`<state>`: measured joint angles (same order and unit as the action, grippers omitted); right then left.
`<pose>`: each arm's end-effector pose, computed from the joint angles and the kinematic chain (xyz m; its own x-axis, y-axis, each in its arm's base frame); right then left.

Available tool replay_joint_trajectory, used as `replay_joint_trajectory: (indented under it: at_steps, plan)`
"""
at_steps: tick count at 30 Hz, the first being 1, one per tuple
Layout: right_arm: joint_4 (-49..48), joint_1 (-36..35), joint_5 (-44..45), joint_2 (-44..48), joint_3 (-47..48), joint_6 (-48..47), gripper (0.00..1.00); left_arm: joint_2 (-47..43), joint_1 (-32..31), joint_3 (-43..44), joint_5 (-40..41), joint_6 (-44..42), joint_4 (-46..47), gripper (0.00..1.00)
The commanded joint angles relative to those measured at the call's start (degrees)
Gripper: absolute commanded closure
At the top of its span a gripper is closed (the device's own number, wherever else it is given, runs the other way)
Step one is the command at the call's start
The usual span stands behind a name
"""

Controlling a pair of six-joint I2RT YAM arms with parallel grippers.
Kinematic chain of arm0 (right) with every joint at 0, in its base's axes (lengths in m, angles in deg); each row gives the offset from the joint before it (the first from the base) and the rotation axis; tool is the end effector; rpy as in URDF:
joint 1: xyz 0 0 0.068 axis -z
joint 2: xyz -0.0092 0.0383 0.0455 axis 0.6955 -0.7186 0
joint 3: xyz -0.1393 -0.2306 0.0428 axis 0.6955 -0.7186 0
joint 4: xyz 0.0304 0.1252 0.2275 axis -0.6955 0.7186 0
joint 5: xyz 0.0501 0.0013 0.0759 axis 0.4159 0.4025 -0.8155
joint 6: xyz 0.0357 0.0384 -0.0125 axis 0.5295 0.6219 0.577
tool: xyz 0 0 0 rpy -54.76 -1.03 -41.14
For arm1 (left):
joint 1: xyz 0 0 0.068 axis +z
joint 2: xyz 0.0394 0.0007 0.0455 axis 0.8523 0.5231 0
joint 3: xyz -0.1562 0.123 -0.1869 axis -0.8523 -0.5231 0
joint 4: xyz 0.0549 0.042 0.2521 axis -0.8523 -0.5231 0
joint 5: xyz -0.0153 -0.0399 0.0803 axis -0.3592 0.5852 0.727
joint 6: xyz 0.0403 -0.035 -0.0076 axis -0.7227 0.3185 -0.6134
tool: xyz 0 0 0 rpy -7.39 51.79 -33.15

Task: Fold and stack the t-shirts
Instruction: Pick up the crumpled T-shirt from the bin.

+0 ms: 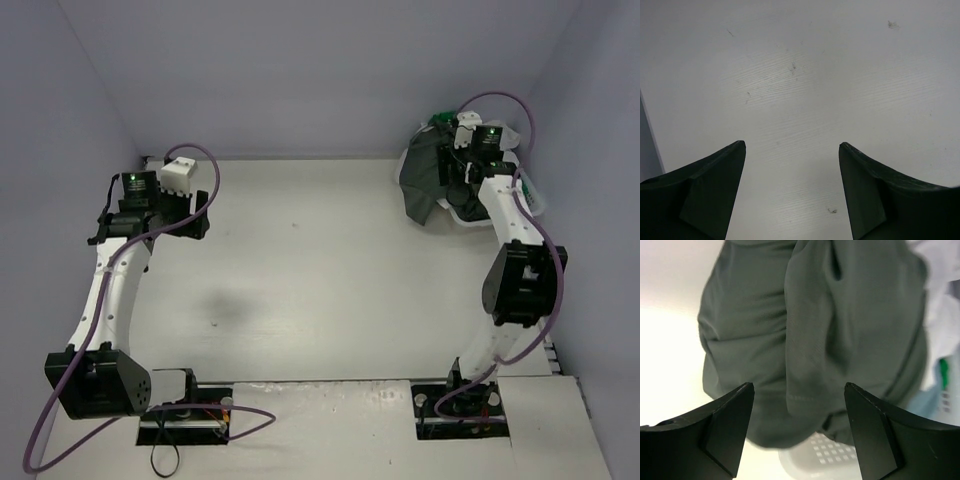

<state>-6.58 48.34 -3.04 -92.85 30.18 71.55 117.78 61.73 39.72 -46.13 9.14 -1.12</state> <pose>0.4292 -0.0274 0.3406 -0.3245 -0.2584 -0.9099 -0.1470 0.9641 -0.2213 0.2743 0.0039 0.3618 -0.5482 0.1014 -0.8302 0.2954 0.9521 -0.0787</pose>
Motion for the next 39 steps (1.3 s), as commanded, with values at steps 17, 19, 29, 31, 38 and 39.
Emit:
replay_joint_trajectory:
  at_steps: [17, 19, 29, 31, 38, 39]
  plan:
    - [-2.91, -1.90, 1.66, -6.18, 9.15, -0.27, 0.52, -2.24, -0.19, -2.90, 0.44, 1.04, 4.66, 0.31]
    - [-2.91, -1.99, 2.10, -5.91, 9.06, -0.45, 0.61, -2.59, -0.19, -3.43, 0.44, 1.13, 4.83, 0.30]
    - [-2.38, -3.48, 3.68, -3.63, 6.86, -1.06, 1.00, -4.97, -0.19, -4.66, 0.17, 1.22, 4.66, 0.30]
    - [-1.68, -4.10, 4.21, -1.26, 6.60, -2.20, 1.00, -5.14, -0.19, -4.83, 0.08, 1.22, 4.48, 0.30]
    - [9.02, -14.37, 3.25, 6.65, 15.00, -5.28, 1.00, -5.67, -0.10, -5.27, -0.62, 1.48, 4.30, 0.30]
    - [10.00, -17.08, 3.16, 8.66, 16.25, -5.63, 1.00, -5.76, -0.10, -5.45, -0.62, 1.48, 4.30, 0.30]
